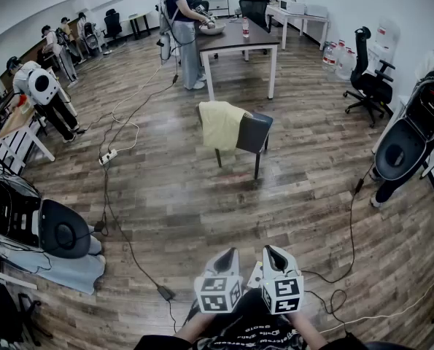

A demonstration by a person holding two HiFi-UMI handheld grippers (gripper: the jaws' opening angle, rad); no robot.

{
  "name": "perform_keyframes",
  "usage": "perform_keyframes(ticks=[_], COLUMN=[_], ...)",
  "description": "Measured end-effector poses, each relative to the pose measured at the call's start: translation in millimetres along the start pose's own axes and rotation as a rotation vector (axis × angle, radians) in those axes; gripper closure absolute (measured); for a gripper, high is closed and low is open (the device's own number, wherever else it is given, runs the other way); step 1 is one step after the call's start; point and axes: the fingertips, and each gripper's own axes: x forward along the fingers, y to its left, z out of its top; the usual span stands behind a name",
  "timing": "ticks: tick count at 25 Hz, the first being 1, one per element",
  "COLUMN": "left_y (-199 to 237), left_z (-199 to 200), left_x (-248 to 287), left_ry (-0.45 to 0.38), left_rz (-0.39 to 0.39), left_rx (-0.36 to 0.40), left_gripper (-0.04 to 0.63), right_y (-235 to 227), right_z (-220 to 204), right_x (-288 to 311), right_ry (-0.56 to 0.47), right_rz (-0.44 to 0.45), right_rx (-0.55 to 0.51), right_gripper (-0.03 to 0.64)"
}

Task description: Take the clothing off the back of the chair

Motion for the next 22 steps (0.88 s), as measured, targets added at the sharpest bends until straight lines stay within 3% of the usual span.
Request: perform_keyframes(ticks=[9, 17, 22], left_y=[-0.1, 9.6, 26.8], left_z=[1.5, 1.9, 2.7], left_x=[-0.2, 2.4, 17.4], left_ry=[-0.006, 0.010, 0.027], left_rz=[-0.011, 0.007, -0.010], left_rx=[-0.020, -0.034, -0.124], left_gripper=[0.586, 0.586, 0.586], right_y=[-1.4, 4.0, -9.9], right_z=[1.7, 5.9, 13.6], right_x=[2.1, 10.9, 21.8], right_ry=[-0.015, -0.034, -0.087], right_rz=[-0.006, 0.056, 0.007], right_rx=[-0.010, 0.058, 0.091], right_gripper=[0.614, 0.612, 0.612])
